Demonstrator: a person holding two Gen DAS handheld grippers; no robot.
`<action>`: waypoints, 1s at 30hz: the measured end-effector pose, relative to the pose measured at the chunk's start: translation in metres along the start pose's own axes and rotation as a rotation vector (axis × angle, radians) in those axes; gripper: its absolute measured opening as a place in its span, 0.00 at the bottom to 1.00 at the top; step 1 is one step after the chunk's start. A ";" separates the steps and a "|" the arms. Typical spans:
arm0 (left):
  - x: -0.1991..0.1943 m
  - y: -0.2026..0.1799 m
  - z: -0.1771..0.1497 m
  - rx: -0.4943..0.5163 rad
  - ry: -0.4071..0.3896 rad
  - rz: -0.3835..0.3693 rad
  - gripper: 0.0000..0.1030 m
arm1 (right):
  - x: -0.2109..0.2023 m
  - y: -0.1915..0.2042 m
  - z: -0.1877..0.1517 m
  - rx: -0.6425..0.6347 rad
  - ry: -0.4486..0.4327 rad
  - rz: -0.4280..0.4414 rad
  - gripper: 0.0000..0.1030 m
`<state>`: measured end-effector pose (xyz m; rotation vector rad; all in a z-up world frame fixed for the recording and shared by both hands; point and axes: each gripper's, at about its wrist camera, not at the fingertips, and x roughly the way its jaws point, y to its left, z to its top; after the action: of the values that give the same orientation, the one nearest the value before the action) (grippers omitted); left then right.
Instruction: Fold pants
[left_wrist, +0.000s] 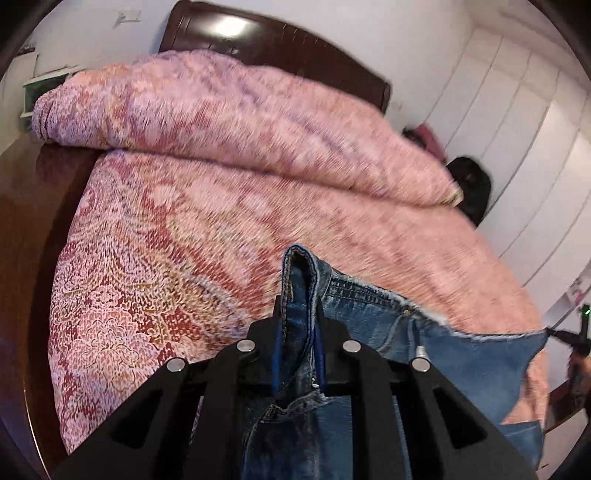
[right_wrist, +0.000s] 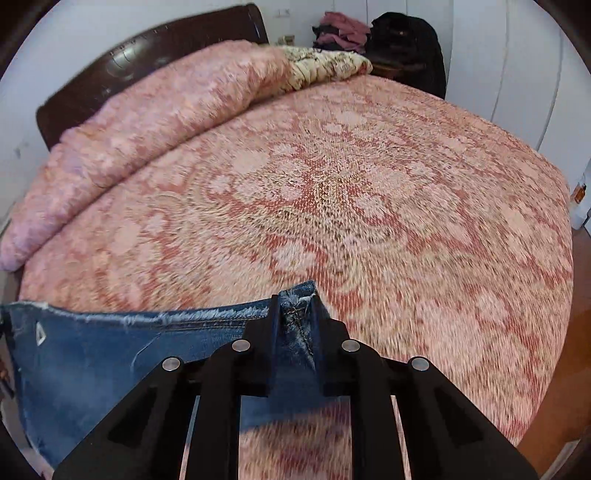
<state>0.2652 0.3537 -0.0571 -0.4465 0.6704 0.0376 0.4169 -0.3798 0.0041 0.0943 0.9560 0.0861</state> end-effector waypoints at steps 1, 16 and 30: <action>-0.011 -0.002 0.000 -0.003 -0.019 -0.013 0.12 | -0.009 -0.001 -0.009 0.003 -0.009 0.009 0.14; -0.145 0.032 -0.110 -0.164 -0.085 -0.126 0.13 | -0.118 -0.050 -0.214 0.165 0.029 0.051 0.00; -0.190 0.076 -0.210 -0.405 0.100 0.344 0.88 | -0.090 -0.070 -0.300 0.710 0.138 0.367 0.15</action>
<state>-0.0225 0.3568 -0.1168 -0.7209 0.8359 0.4862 0.1219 -0.4467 -0.1029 0.9289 1.0630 0.0884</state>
